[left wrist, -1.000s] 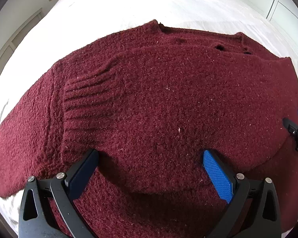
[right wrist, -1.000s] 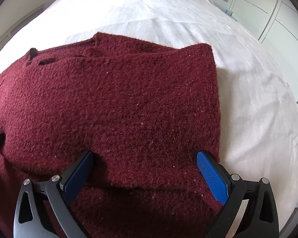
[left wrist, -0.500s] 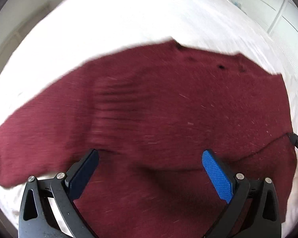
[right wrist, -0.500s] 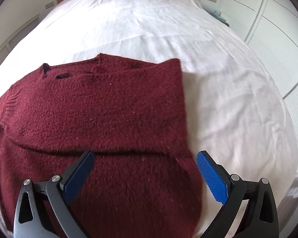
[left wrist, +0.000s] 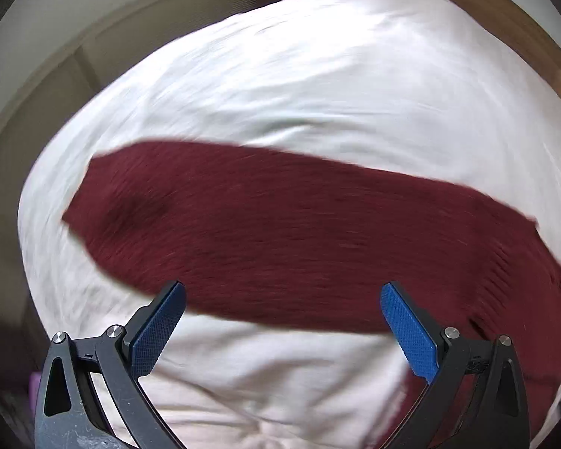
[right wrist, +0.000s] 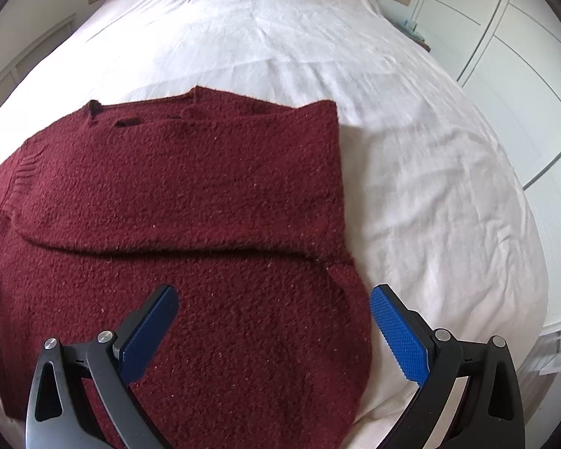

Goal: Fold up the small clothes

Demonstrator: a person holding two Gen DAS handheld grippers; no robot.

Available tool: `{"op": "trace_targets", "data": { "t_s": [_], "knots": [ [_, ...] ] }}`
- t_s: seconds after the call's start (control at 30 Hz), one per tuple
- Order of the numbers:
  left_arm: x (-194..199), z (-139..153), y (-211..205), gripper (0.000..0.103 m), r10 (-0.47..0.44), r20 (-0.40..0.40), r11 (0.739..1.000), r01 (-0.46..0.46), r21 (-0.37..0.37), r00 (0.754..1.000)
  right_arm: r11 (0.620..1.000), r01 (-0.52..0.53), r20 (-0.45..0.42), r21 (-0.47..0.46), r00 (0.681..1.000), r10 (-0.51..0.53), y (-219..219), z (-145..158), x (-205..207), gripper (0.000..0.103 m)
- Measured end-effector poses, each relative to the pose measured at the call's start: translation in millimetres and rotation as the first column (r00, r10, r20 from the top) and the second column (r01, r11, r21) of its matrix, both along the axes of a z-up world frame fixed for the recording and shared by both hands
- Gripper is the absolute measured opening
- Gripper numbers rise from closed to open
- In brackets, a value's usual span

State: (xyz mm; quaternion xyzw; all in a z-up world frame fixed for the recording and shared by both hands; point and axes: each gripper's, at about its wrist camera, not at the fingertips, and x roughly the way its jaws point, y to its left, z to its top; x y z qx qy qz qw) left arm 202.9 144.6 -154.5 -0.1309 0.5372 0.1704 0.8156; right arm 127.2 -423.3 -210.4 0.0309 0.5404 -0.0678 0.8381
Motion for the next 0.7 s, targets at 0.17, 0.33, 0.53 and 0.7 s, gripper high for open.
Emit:
{"op": "trace_targets", "data": {
  "t_s": [0.17, 0.33, 0.53, 0.7],
  "knots": [
    [-6.7, -28.3, 63.3, 0.102, 0.162, -0.065, 0.986, -0.164, -0.026, 0.985, 1.000, 0.005, -0.015, -0.002, 1.000, -0.005, 1.8, -4.0, -1.3, 0.103],
    [-9.5, -48.4, 105.0, 0.102, 0.271, -0.102, 0.955, -0.281, -0.096, 0.957, 0.999, 0.030, -0.022, -0.016, 0.999, -0.030, -1.2, -7.6, -1.8, 0.103],
    [-8.0, -63.6, 129.9, 0.102, 0.287, -0.115, 0.945, -0.301, -0.132, 0.951, 0.998, 0.067, -0.027, -0.015, 0.997, -0.068, -5.4, -11.2, 2.6, 0.103],
    [-9.7, -61.2, 127.8, 0.067, 0.236, -0.075, 0.968, -0.241, -0.075, 0.969, 0.998, 0.066, -0.020, 0.003, 0.998, -0.066, 0.0, -11.8, 8.2, 0.103]
  ]
}}
